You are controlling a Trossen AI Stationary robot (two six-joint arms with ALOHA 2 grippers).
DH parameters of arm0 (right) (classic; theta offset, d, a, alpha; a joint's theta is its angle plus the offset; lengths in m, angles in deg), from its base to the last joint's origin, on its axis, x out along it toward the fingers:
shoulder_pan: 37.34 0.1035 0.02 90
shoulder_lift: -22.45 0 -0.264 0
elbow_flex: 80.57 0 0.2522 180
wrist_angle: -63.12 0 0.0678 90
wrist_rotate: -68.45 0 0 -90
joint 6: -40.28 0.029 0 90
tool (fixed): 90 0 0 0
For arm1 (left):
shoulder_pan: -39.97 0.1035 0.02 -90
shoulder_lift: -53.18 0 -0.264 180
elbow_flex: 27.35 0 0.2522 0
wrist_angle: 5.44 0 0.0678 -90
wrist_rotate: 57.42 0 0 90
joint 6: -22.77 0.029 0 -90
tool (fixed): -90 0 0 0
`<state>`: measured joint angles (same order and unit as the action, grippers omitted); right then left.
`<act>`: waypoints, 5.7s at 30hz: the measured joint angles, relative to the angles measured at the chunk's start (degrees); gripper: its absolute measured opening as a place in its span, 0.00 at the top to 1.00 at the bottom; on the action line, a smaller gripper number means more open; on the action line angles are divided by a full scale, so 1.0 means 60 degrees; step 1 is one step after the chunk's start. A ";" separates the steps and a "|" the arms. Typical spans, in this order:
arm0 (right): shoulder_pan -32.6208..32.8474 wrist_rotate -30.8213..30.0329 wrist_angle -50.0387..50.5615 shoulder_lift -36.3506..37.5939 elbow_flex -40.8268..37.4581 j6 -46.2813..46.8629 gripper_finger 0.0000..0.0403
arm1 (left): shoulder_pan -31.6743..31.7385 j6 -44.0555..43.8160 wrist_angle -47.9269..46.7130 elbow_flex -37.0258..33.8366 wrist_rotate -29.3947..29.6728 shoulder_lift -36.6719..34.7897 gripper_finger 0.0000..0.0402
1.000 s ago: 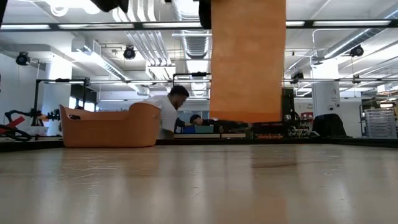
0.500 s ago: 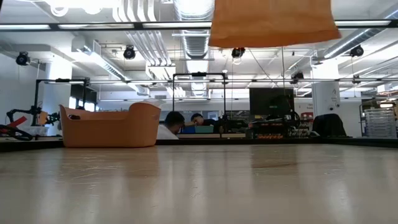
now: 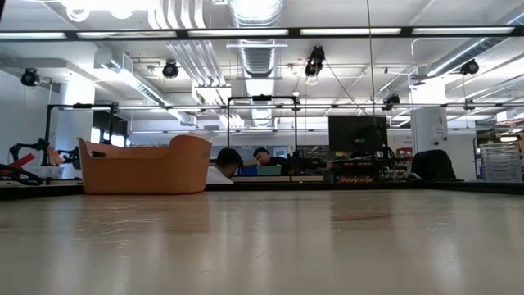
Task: Roll bandage
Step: Roll the orange bandage
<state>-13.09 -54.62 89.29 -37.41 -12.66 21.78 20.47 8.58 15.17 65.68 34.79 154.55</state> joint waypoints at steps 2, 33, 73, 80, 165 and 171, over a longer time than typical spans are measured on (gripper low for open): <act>0.0022 -0.0002 0.0148 -0.0039 0.0000 0.0264 1.00 | 0.0123 -0.0162 -0.0064 -0.0029 0.0019 -0.0224 1.00; 0.0687 0.2089 0.0939 -0.0549 -0.0011 0.1686 1.00 | 0.1378 -0.0672 -0.9079 0.4397 0.1167 -0.1156 0.35; 0.2543 0.3360 0.1992 -0.0542 0.2645 0.3081 1.00 | 0.1830 0.1257 -0.9103 0.1002 0.0519 -0.1359 0.35; 0.2819 0.3338 0.2281 -0.0542 0.2645 0.3482 1.00 | 0.2734 -0.1161 -0.8736 0.1231 0.0222 -0.1364 0.17; 0.3060 0.0580 0.2451 -0.0921 0.3428 0.3307 1.00 | -0.0702 0.2854 0.1553 -0.2841 0.3243 -0.0462 0.29; 0.2999 0.0504 0.2381 -0.0928 0.3421 0.3223 1.00 | -0.0574 0.2854 0.1923 -0.2838 0.2969 -0.0314 0.32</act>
<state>4.90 -51.60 103.58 -42.97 7.86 41.12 17.03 25.70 26.71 48.65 52.60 152.66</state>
